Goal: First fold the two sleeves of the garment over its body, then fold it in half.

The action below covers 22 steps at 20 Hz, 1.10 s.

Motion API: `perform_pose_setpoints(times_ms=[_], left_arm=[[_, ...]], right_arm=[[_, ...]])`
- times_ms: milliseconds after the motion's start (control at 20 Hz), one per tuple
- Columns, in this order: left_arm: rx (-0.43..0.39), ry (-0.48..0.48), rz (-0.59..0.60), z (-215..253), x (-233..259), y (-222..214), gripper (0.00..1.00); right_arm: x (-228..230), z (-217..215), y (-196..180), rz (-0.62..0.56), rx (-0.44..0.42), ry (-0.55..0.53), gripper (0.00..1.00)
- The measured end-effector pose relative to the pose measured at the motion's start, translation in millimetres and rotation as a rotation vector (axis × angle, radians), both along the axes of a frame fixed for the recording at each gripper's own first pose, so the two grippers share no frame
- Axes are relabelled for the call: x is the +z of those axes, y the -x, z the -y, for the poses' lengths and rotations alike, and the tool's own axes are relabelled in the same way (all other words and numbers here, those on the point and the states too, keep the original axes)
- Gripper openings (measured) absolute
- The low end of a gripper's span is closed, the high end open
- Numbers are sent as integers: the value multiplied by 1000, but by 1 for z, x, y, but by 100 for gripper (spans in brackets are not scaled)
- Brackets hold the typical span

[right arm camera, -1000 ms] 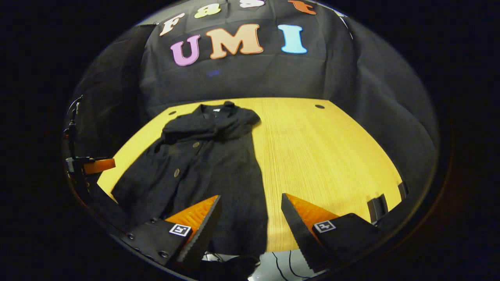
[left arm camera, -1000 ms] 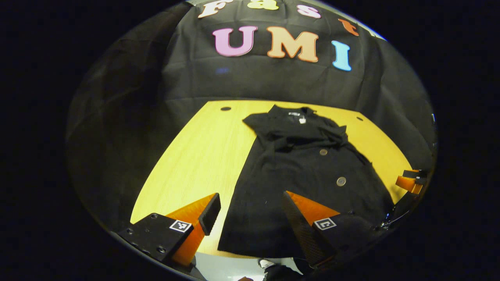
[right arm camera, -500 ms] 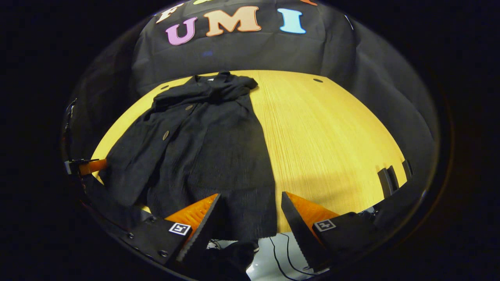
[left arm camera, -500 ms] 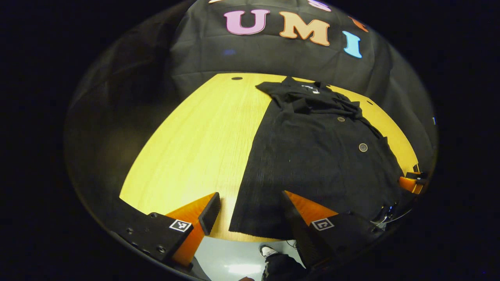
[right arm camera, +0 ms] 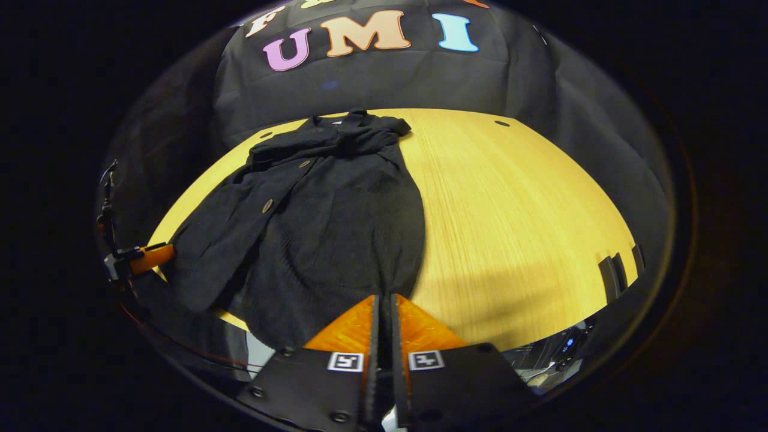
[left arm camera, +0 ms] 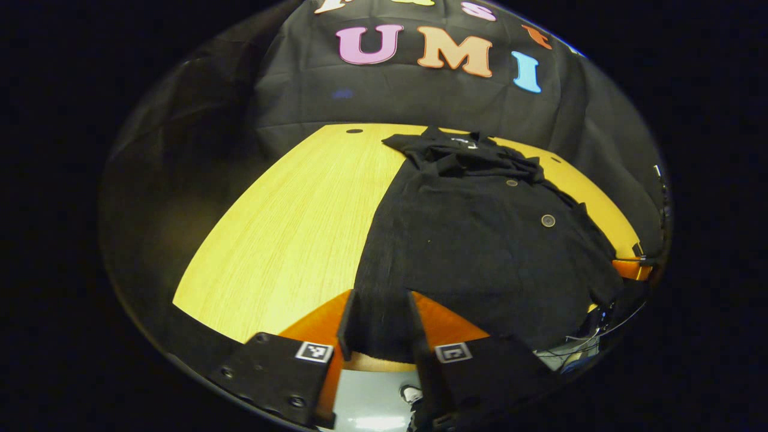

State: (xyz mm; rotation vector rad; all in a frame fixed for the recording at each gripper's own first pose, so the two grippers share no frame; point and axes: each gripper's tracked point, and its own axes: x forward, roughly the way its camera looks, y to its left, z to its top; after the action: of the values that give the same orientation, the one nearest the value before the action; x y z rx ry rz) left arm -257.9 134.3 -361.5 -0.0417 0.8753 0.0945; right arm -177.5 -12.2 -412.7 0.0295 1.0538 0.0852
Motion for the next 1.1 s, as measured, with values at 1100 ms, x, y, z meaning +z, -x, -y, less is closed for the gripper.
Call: perform_pose_setpoints(times_ms=[1100], left_arm=[[19,152,176,10,112,-144,0]], right_arm=[[133,-32,-135,299,-3,-140,2]])
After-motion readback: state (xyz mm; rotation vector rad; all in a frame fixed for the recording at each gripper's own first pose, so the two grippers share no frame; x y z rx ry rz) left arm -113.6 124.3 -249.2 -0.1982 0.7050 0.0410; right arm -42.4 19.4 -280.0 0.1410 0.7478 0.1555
